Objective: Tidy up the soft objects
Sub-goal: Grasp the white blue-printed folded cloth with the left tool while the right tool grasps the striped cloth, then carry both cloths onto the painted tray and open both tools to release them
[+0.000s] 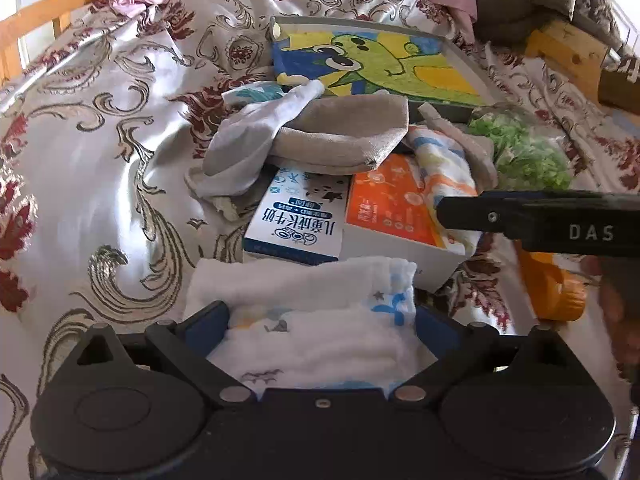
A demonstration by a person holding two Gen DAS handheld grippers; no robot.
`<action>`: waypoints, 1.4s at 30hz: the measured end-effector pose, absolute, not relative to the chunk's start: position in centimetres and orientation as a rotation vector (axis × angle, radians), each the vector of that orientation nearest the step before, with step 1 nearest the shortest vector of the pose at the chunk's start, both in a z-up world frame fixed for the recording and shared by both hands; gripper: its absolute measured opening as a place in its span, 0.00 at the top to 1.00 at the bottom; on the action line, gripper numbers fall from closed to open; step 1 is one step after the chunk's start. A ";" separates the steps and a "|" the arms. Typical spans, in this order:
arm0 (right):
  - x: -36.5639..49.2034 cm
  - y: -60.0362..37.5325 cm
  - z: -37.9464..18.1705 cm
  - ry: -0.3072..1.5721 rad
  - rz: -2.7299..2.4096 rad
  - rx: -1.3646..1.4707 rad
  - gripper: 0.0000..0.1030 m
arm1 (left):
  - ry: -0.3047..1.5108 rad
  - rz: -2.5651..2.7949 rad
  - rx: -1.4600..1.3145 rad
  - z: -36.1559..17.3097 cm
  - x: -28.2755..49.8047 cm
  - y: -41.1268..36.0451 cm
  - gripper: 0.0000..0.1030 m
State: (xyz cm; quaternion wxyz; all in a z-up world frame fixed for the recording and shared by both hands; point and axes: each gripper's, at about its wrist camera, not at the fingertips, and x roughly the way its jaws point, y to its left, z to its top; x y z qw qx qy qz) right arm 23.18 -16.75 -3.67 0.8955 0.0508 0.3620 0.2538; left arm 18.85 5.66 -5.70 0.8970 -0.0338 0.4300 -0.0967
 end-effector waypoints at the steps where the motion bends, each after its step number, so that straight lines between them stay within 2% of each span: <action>1: 23.2 -16.8 -3.7 0.754 0.532 0.115 0.34 | 0.890 -0.203 -0.084 -5.7 18.9 5.8 0.08; 7: 23.2 -16.8 -3.6 0.755 0.576 0.137 0.56 | 0.923 -0.192 -0.097 -5.5 19.2 6.0 0.22; 11: 23.2 -16.6 -3.5 0.749 0.586 0.141 0.61 | 0.958 -0.183 -0.067 -5.4 19.5 5.5 0.29; 16: 23.3 -17.1 -3.4 0.746 0.577 0.172 0.75 | 1.013 -0.178 -0.076 -5.0 19.9 5.3 0.49; 19: 23.3 -17.4 -3.5 0.749 0.572 0.191 0.80 | 1.037 -0.172 -0.093 -4.9 20.1 5.3 0.61; 26: 22.5 -17.7 -3.2 0.737 0.573 0.172 0.87 | 1.052 -0.153 -0.209 -4.0 19.7 6.4 0.78; 32: 20.5 -17.8 -1.7 0.669 0.628 0.141 0.89 | 0.985 -0.163 -0.311 -2.6 17.6 6.9 0.83; 42: 16.9 -17.6 2.0 0.478 0.696 0.071 0.89 | 0.783 -0.154 -0.382 1.2 14.5 6.1 0.84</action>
